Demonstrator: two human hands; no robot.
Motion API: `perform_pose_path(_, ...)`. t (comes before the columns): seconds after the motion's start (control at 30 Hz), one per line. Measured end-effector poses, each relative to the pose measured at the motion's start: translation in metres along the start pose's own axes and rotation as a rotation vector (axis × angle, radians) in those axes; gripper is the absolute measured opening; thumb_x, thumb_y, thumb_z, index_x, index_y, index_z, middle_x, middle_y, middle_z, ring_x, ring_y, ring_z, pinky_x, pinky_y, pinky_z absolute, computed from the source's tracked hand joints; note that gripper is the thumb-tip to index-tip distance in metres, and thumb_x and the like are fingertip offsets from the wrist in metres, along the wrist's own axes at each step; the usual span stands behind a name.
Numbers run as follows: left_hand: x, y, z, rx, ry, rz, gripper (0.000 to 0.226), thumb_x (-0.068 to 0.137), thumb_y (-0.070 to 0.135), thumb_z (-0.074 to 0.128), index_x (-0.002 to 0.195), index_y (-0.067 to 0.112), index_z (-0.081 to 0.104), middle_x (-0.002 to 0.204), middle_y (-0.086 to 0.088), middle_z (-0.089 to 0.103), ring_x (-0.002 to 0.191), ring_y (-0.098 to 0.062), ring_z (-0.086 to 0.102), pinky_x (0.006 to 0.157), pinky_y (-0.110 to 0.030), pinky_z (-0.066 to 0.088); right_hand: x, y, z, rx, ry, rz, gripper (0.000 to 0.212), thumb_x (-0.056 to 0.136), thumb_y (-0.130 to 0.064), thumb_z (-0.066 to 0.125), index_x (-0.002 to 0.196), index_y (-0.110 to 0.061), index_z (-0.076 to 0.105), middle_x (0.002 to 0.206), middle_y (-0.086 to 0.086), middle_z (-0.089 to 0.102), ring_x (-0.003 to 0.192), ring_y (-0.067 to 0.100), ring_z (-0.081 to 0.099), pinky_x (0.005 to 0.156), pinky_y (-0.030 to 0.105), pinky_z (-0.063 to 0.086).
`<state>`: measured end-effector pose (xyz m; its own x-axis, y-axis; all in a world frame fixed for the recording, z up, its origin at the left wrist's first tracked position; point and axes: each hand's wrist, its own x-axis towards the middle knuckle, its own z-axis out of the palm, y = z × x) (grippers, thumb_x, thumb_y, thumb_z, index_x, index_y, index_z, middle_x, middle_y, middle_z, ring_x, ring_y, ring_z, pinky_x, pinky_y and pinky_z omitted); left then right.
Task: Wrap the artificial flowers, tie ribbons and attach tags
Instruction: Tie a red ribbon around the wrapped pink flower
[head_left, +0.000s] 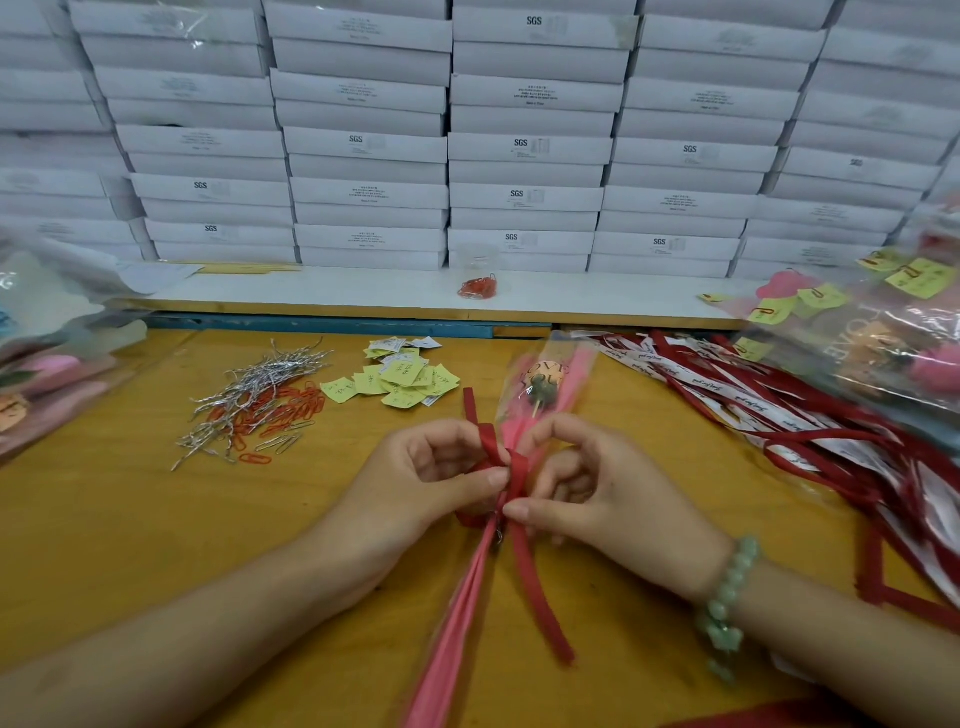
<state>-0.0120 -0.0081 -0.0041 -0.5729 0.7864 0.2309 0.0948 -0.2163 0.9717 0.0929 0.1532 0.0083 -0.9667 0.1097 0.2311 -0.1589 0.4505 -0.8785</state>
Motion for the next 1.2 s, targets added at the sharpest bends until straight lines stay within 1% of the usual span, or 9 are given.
perform_pose_path(0.17, -0.001, 0.002, 0.000, 0.096, -0.035, 0.020, 0.015, 0.072, 0.026, 0.079, 0.086, 0.023, 0.075, 0.095, -0.007, 0.074, 0.090, -0.017, 0.071, 0.075, -0.021, 0.055, -0.002, 0.000, 0.001, -0.365, 0.112, -0.261, 0.023, 0.081, -0.016, 0.075, 0.098, -0.021, 0.059, 0.089, -0.012, 0.060, 0.085, 0.010, 0.060, 0.065, 0.016, 0.047)
perform_pose_path(0.33, -0.001, 0.003, 0.000, 0.093, -0.040, 0.018, 0.014, 0.072, 0.023, 0.079, 0.086, 0.020, 0.076, 0.094, -0.008, 0.075, 0.089, -0.019, 0.071, 0.075, -0.022, 0.055, -0.002, -0.001, 0.001, -0.118, 0.021, -0.182, 0.030, 0.085, 0.003, 0.066, 0.108, -0.013, 0.056, 0.093, -0.007, 0.065, 0.080, 0.011, 0.069, 0.075, 0.030, 0.056)
perform_pose_path(0.47, -0.002, 0.004, 0.001, 0.108, -0.049, 0.020, 0.013, 0.073, 0.020, 0.078, 0.086, 0.021, 0.076, 0.093, -0.008, 0.075, 0.087, -0.020, 0.072, 0.074, -0.022, 0.055, -0.001, -0.001, 0.001, 0.076, -0.032, -0.100, 0.028, 0.087, 0.007, 0.063, 0.110, -0.006, 0.054, 0.098, 0.014, 0.065, 0.083, 0.026, 0.071, 0.083, 0.035, 0.056)
perform_pose_path(0.53, -0.002, 0.004, 0.001, 0.106, -0.047, 0.023, 0.012, 0.073, 0.018, 0.078, 0.085, 0.021, 0.076, 0.092, -0.007, 0.075, 0.086, -0.019, 0.072, 0.073, -0.021, 0.055, 0.000, 0.000, 0.000, 0.138, -0.018, -0.063, 0.029, 0.086, 0.010, 0.062, 0.111, -0.003, 0.055, 0.100, 0.019, 0.066, 0.090, 0.032, 0.069, 0.086, 0.035, 0.056)
perform_pose_path(0.63, -0.003, 0.004, 0.000, 0.094, -0.040, 0.020, 0.012, 0.073, 0.017, 0.078, 0.084, 0.021, 0.077, 0.092, -0.006, 0.075, 0.085, -0.014, 0.071, 0.069, -0.017, 0.054, 0.000, 0.002, -0.004, 0.176, -0.011, -0.034, 0.032, 0.085, 0.015, 0.055, 0.111, -0.004, 0.056, 0.105, 0.015, 0.066, 0.096, 0.024, 0.068, 0.085, 0.028, 0.054)
perform_pose_path(0.7, -0.003, 0.003, -0.001, 0.113, -0.036, 0.016, 0.013, 0.073, 0.019, 0.078, 0.086, 0.021, 0.077, 0.095, -0.004, 0.075, 0.089, -0.014, 0.071, 0.072, -0.017, 0.053, -0.001, 0.001, -0.008, 0.175, 0.012, -0.050, 0.028, 0.084, 0.003, 0.051, 0.110, -0.006, 0.057, 0.104, 0.010, 0.067, 0.097, 0.019, 0.067, 0.084, 0.024, 0.051)
perform_pose_path(0.87, -0.005, 0.006, -0.004, 0.131, -0.065, 0.027, 0.012, 0.074, 0.021, 0.077, 0.086, 0.017, 0.078, 0.106, -0.001, 0.074, 0.100, -0.015, 0.069, 0.083, -0.021, 0.054, -0.006, 0.003, -0.013, -0.358, 0.125, -0.248, 0.018, 0.095, -0.011, 0.055, 0.107, -0.024, 0.057, 0.094, -0.012, 0.065, 0.095, 0.006, 0.062, 0.083, 0.017, 0.047)
perform_pose_path(1.0, -0.004, 0.008, -0.011, 0.196, -0.058, 0.017, 0.022, 0.071, 0.025, 0.077, 0.078, 0.004, 0.075, 0.114, 0.003, 0.071, 0.109, -0.015, 0.065, 0.098, -0.028, 0.050, -0.006, 0.001, -0.016, -0.658, 0.123, -0.293, 0.014, 0.096, -0.033, 0.045, 0.102, -0.026, 0.056, 0.086, -0.015, 0.061, 0.083, 0.004, 0.059, 0.074, 0.025, 0.047)
perform_pose_path(1.2, -0.003, 0.021, -0.026, 0.192, -0.106, -0.027, 0.015, 0.076, 0.023, 0.078, 0.085, 0.011, 0.077, 0.100, -0.008, 0.075, 0.099, -0.021, 0.069, 0.085, -0.021, 0.053, -0.005, 0.001, -0.021, -0.952, 0.152, -0.357, 0.030, 0.095, -0.038, 0.041, 0.074, -0.019, 0.051, 0.064, -0.011, 0.050, 0.058, 0.009, 0.045, 0.058, 0.026, 0.038)
